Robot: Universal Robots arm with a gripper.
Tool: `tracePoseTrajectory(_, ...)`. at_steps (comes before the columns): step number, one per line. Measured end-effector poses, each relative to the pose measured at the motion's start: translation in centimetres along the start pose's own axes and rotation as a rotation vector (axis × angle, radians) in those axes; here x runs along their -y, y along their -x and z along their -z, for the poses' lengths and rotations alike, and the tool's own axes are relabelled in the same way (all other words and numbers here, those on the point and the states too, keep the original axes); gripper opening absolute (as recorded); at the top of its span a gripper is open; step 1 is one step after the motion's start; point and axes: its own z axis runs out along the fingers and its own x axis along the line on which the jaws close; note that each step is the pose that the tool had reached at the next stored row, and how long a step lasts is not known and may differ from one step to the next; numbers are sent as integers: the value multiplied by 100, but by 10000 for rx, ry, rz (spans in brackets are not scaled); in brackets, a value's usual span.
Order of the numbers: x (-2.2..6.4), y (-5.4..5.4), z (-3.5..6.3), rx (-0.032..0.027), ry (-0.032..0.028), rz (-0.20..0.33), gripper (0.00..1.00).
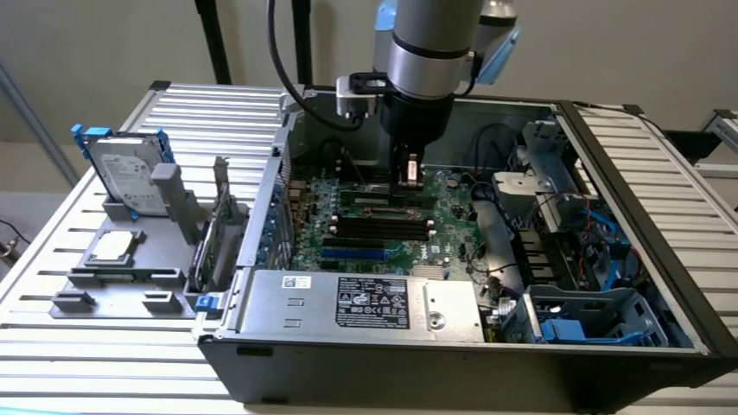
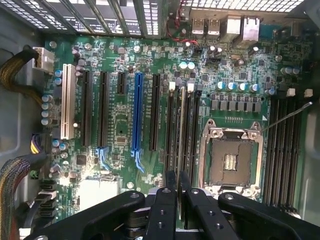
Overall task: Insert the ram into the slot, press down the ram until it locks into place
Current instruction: 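Insert the ram into the slot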
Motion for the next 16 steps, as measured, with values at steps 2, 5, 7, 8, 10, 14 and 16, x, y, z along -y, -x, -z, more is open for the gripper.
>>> tracePoseTrajectory(2, -5, -4, -36, -1, 0, 1, 13)
tracePoseTrajectory(5, -13, -15, -88, -4, 0, 0, 13)
tracePoseTrajectory(7, -15, -20, -123, -5, -1, 0, 13)
tracePoseTrajectory(8, -16, -23, -140, -6, 0, 0, 13)
tracePoseTrajectory(10, -15, -25, -174, -10, 0, 0, 13)
tracePoseTrajectory(14, -12, -27, -234, -15, 0, 0, 13)
tracePoseTrajectory(16, -12, -27, -255, -19, 0, 0, 13)
